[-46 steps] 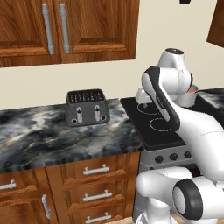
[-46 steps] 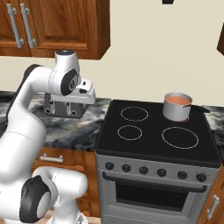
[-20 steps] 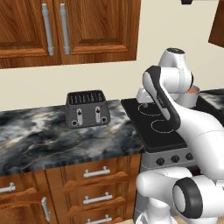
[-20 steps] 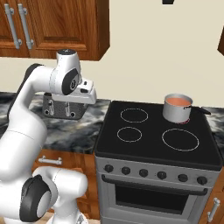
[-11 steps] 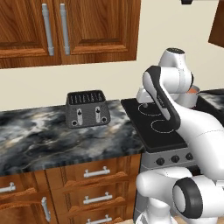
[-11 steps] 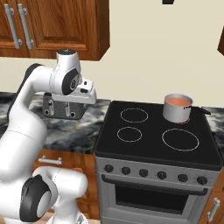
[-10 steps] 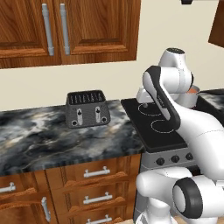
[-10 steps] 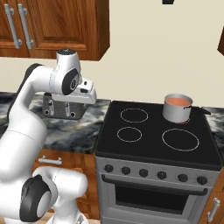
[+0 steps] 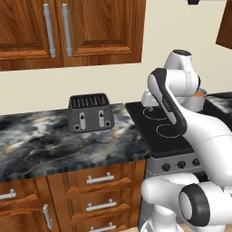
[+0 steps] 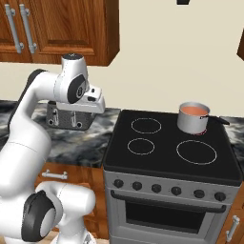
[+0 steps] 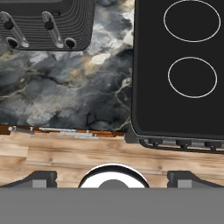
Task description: Wait until the marinara sauce is simmered to a deep red color and then turn off the stove.
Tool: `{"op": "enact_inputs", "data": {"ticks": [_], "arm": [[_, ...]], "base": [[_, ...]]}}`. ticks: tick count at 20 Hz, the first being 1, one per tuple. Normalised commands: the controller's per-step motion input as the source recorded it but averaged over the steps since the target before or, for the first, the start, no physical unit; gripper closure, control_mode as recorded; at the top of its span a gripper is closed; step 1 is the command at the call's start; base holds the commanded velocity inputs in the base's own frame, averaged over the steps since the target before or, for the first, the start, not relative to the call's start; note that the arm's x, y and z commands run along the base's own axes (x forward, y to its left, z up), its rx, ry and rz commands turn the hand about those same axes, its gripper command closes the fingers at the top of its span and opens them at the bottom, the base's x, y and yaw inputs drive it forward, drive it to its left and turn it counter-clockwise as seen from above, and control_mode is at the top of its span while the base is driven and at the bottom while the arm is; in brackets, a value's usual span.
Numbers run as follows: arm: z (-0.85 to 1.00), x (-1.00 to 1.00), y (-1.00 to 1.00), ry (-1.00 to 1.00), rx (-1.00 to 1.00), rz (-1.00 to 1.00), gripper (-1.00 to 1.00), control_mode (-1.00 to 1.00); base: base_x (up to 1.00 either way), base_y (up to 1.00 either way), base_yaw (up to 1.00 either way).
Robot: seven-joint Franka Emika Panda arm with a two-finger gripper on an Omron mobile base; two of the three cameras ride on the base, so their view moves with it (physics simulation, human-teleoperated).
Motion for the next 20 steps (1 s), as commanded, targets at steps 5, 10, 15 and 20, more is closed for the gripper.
{"op": "enact_inputs", "data": {"ticks": [5,10,15,20], "arm": [[0.0,-0.12,-0.14,-0.04,0.02,0.0,-1.0,-1.0],[-0.15,-0.43,-0.75,-0.09,0.13,0.0,-1.0,-1.0],[-0.38,-0.3,-0.84,-0.13,0.13,0.0,-1.0,-1.0],[-0.55,-0.22,-0.86,-0.17,0.14,0.0,-1.0,-1.0]], "base": [[0.0,0.0,0.0],[0.0,0.0,0.0],[0.0,0.0,0.0],[0.0,0.0,0.0]]}}
